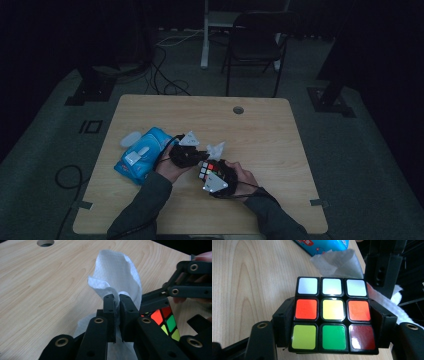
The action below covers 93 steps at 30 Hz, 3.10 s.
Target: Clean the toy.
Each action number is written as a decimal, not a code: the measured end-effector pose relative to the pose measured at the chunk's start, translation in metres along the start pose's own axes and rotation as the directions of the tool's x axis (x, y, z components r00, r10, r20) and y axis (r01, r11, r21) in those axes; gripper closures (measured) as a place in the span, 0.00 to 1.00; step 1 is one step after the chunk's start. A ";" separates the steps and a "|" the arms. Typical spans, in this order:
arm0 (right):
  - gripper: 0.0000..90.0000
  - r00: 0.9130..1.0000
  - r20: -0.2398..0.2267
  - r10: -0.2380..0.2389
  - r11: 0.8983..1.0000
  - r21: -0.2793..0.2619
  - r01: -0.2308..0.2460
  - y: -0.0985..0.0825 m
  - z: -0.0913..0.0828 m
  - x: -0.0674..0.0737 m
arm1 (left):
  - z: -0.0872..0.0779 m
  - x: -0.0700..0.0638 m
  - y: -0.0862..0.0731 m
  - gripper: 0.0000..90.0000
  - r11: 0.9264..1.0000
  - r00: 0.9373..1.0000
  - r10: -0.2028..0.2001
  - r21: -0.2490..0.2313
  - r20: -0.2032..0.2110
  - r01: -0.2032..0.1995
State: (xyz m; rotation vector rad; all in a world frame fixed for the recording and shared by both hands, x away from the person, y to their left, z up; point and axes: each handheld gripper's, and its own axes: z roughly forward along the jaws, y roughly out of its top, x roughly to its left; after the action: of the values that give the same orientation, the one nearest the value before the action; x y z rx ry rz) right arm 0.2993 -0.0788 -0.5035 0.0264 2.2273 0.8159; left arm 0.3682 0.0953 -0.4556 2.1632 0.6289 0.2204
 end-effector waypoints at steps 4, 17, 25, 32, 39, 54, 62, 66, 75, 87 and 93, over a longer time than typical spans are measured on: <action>0.37 1.000 0.003 0.006 1.000 0.001 -0.006 0.000 0.001 0.000 | -0.005 -0.002 0.001 0.95 1.000 1.000 0.007 -0.010 -0.001 -0.007; 0.37 1.000 0.017 -0.001 1.000 0.004 0.001 0.002 -0.001 0.001 | -0.001 -0.003 0.006 0.95 0.999 0.999 0.033 0.009 -0.005 -0.033; 0.37 0.999 0.025 -0.040 0.999 0.000 0.040 0.005 -0.001 0.003 | 0.012 0.002 0.007 0.95 1.000 0.999 0.005 0.010 0.037 -0.006; 0.37 0.998 0.026 -0.058 0.998 -0.005 0.058 0.008 -0.002 0.005 | 0.021 0.003 0.010 0.95 1.000 0.997 0.002 0.019 0.075 -0.003; 0.37 0.999 0.031 -0.042 0.999 -0.015 0.043 0.008 -0.004 0.005 | 0.022 0.006 0.008 0.95 0.999 0.996 -0.009 0.032 0.083 0.006; 0.37 0.998 0.034 -0.061 0.998 -0.010 0.061 0.007 -0.005 0.005 | 0.018 0.007 0.008 0.95 1.000 0.995 -0.011 0.018 0.104 0.009; 0.37 1.000 -0.005 0.017 1.000 -0.023 -0.017 0.002 -0.008 -0.003 | 0.010 0.010 0.000 0.95 1.000 0.999 -0.029 -0.001 0.040 0.029; 0.37 0.998 -0.023 0.058 0.998 -0.025 -0.059 -0.002 -0.008 -0.010 | 0.000 0.011 -0.003 0.95 0.998 0.998 -0.047 -0.043 0.031 0.048; 0.37 0.954 -0.128 0.271 0.961 -0.020 -0.275 -0.012 -0.002 -0.027 | -0.014 0.004 -0.004 0.95 0.993 0.999 -0.044 -0.105 0.009 0.045; 0.37 0.910 -0.191 0.369 0.928 0.016 -0.373 -0.017 0.001 -0.037 | -0.007 -0.011 -0.001 0.95 0.992 1.000 -0.016 -0.126 0.016 0.018; 0.37 0.905 -0.199 0.375 0.926 0.039 -0.375 -0.018 0.004 -0.038 | -0.002 -0.012 -0.003 0.95 0.993 0.999 -0.020 -0.115 0.026 0.023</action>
State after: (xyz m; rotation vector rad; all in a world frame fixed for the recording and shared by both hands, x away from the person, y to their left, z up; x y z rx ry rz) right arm 0.3335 -0.1006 -0.4913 0.4018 2.4542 1.0653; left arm 0.3562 0.0922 -0.4562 2.0446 0.6099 0.2128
